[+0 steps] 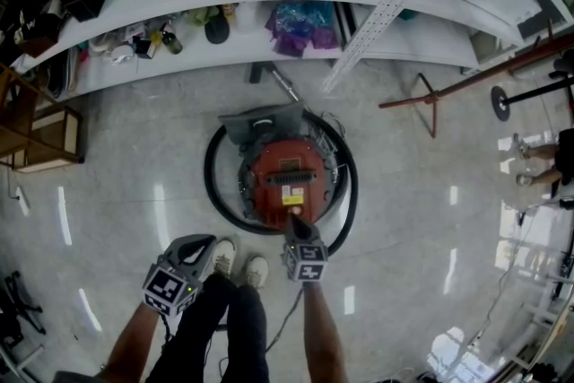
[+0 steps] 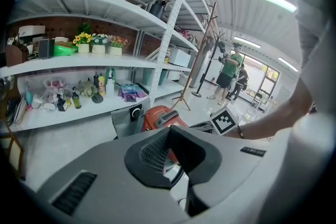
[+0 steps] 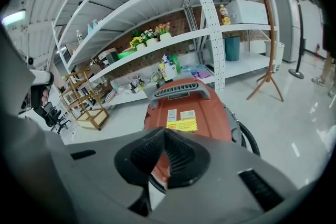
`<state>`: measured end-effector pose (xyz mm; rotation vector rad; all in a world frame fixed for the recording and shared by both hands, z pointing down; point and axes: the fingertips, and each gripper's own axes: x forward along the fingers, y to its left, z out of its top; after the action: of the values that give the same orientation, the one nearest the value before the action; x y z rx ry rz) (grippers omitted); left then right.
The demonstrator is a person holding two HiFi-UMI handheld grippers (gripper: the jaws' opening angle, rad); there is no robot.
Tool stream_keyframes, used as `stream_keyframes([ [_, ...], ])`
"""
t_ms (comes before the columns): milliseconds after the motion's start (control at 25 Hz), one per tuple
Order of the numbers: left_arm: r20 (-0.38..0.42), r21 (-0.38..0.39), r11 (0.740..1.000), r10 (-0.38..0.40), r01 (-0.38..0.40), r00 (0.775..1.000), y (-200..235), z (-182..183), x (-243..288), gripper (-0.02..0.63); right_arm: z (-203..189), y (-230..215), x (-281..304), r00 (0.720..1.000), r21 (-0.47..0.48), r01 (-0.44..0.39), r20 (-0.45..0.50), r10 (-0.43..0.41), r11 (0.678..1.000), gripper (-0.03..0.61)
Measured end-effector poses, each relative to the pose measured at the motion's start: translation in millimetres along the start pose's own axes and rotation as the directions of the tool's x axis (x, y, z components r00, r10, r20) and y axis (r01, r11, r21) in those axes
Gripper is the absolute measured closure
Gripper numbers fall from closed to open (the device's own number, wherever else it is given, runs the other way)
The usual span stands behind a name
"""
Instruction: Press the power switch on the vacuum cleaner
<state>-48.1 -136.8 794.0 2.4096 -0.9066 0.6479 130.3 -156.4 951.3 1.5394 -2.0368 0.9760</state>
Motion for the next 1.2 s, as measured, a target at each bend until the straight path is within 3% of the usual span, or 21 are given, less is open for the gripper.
stream_keyframes([
  [600,-0.01,0.001,1.0,0.007,-0.007,1.0,9,-12,-2,0.604,-21,-7,17,0.999,-0.007,0.006,-0.049,-0.006,1.0,0.566],
  [1200,-0.003,-0.002,1.0,0.002,-0.002,1.0,5,-13,1,0.604,-9,2,18,0.999,-0.03,-0.007,-0.031,0.006,1.0,0.566],
])
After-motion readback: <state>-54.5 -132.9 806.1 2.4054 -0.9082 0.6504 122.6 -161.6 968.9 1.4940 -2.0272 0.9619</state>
